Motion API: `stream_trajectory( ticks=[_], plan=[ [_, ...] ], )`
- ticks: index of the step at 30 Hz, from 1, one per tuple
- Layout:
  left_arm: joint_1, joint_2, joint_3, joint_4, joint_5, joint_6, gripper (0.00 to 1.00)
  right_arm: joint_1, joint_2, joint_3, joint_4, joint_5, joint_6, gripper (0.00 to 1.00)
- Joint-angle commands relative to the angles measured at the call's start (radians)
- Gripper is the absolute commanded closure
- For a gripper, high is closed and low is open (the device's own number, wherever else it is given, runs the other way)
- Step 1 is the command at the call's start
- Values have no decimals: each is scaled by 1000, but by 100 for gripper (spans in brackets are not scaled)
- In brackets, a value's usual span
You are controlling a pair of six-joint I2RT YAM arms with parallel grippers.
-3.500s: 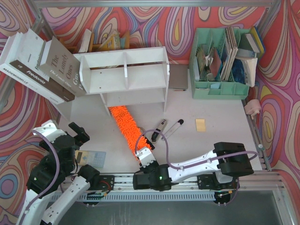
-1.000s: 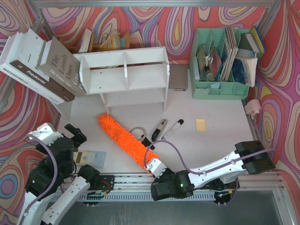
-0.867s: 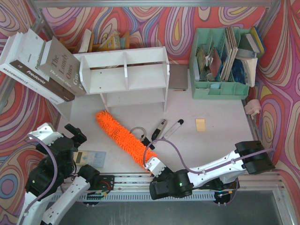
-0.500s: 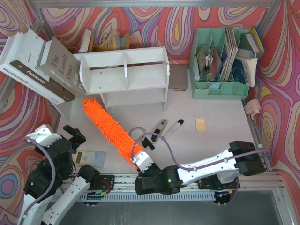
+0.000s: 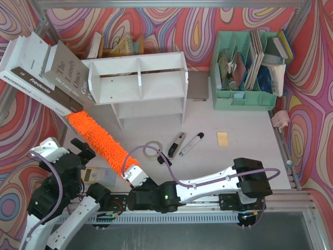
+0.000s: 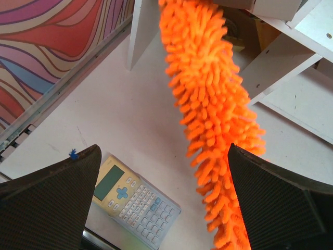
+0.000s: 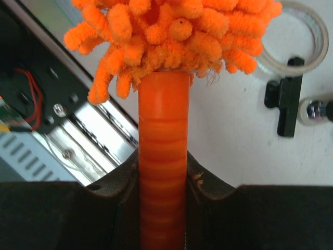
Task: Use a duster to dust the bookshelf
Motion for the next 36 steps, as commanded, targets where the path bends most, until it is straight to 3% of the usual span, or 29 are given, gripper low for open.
stream_trajectory(
  ticks=[1, 5, 13, 23, 29, 32, 36],
  plan=[
    [-5, -12, 0, -9, -13, -8, 2, -31, 44, 87, 78, 61, -57, 100],
    [-5, -8, 2, -12, -11, -11, 2, -39, 40, 96, 65, 106, -27, 100],
    [-5, -29, -4, -4, -7, -5, 2, -45, -88, -3, -11, 202, 188, 100],
    [-4, -24, -4, -2, -2, -4, 2, -34, 32, 65, 174, -19, -40, 100],
    [-5, -21, -3, 1, 0, -1, 2, -7, 47, 65, 238, -18, -119, 100],
    [-5, -17, -3, 1, 1, -2, 2, -6, 40, 54, 201, 46, -64, 100],
    [-5, -15, -3, 3, 4, -1, 2, -28, -5, 41, 51, 162, 128, 100]
  ],
)
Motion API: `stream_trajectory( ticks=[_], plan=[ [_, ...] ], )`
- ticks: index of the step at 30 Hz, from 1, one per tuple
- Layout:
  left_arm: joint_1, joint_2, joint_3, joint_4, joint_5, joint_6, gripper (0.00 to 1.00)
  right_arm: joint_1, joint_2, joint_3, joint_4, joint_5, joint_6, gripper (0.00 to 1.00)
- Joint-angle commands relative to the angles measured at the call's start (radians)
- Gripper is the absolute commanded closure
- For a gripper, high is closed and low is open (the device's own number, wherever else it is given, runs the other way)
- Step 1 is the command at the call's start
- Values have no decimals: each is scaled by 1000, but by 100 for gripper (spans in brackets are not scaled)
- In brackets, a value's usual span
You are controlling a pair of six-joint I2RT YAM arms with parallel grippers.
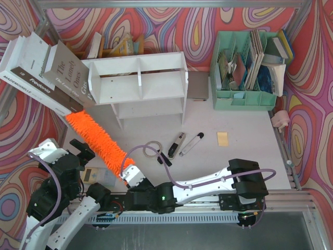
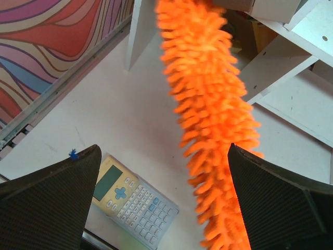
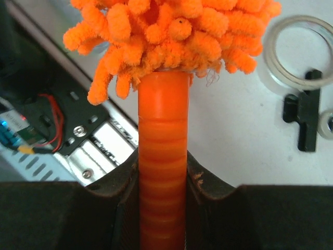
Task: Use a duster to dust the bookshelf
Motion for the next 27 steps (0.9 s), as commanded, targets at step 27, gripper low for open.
stream_trajectory(
  ticks=[27],
  plan=[
    [-5, 10, -3, 7, 4, 7, 2, -30, 22, 26, 80, -38, -19, 100]
  ],
)
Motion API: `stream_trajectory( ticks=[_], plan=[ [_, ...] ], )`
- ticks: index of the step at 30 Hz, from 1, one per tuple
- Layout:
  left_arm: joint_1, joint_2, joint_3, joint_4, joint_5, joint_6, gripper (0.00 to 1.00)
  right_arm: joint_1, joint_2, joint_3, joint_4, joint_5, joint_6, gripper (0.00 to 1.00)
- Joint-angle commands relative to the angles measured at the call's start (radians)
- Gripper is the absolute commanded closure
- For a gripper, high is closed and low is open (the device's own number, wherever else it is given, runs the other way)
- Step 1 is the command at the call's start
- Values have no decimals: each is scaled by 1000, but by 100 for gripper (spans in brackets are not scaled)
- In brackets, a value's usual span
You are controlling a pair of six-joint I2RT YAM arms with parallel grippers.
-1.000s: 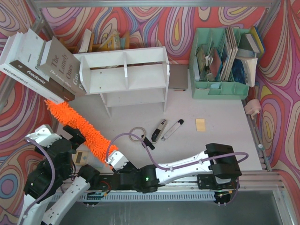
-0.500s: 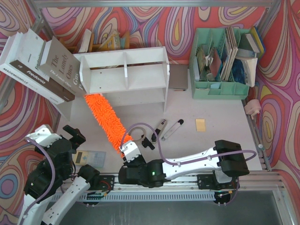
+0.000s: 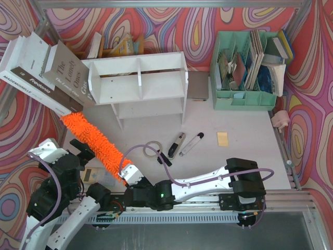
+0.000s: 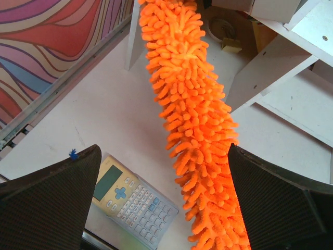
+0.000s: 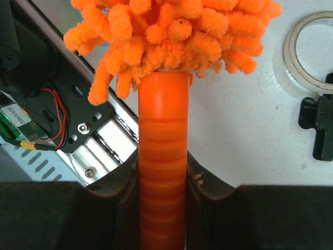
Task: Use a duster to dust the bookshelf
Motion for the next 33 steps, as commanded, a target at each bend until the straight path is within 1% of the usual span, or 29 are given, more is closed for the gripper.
stream_trajectory(
  ticks=[1, 4, 9, 18, 22, 25, 30, 33],
  plan=[
    [-5, 9, -4, 7, 3, 7, 2, 2, 16, 38, 66, 13, -29, 100],
    [-5, 8, -4, 7, 2, 7, 2, -10, 71, 68, 35, -48, -34, 100],
    [-5, 5, -4, 4, 1, 6, 2, -23, 141, 116, -23, -103, -30, 100],
    [-5, 6, -4, 4, -1, 6, 2, -46, 132, 68, -67, -140, 9, 100],
    [-6, 9, -4, 4, -1, 6, 2, -50, 140, 86, -72, -144, -3, 100],
    [-5, 10, -3, 4, -1, 5, 2, -50, 101, 81, -35, -113, -8, 100],
    [-5, 12, -4, 4, -1, 5, 2, -50, -39, -23, 103, -33, -33, 100],
    [-4, 12, -4, 4, 1, 6, 2, -50, -86, -41, 145, -17, -49, 100]
  ],
)
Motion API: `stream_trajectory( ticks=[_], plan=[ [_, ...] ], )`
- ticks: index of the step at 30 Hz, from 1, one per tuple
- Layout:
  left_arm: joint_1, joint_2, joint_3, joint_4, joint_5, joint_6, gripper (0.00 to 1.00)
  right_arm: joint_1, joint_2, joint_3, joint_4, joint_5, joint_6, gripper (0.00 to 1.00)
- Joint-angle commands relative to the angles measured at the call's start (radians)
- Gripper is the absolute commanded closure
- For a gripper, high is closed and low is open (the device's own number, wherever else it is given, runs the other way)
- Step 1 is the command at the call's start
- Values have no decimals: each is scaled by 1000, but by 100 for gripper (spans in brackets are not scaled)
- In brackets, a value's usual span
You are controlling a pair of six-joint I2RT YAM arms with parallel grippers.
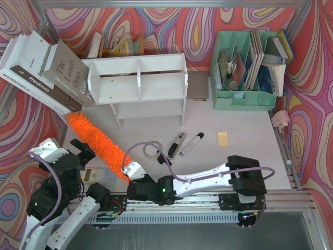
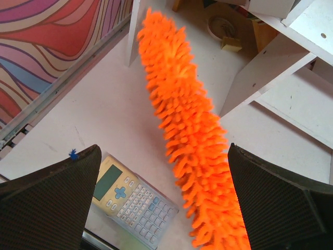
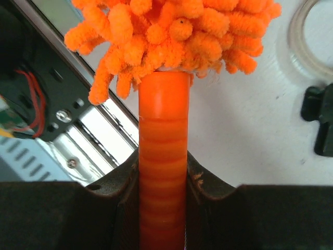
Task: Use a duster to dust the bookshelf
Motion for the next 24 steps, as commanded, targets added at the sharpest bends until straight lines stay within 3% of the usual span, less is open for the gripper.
stream_trajectory(
  ticks=[1, 11, 19, 24],
  plan=[
    [-5, 8, -4, 4, -4, 6, 2, -2, -106, 2, 154, 98, -33, 100],
    [-5, -1, -4, 3, -4, 4, 2, -4, 60, 105, 17, 36, 7, 100],
    [-6, 0, -4, 3, -3, 4, 2, -24, 100, 131, -45, 2, 33, 100],
    [-5, 2, -4, 5, -1, 4, 2, -24, 37, 121, 22, 40, -12, 100]
  ],
)
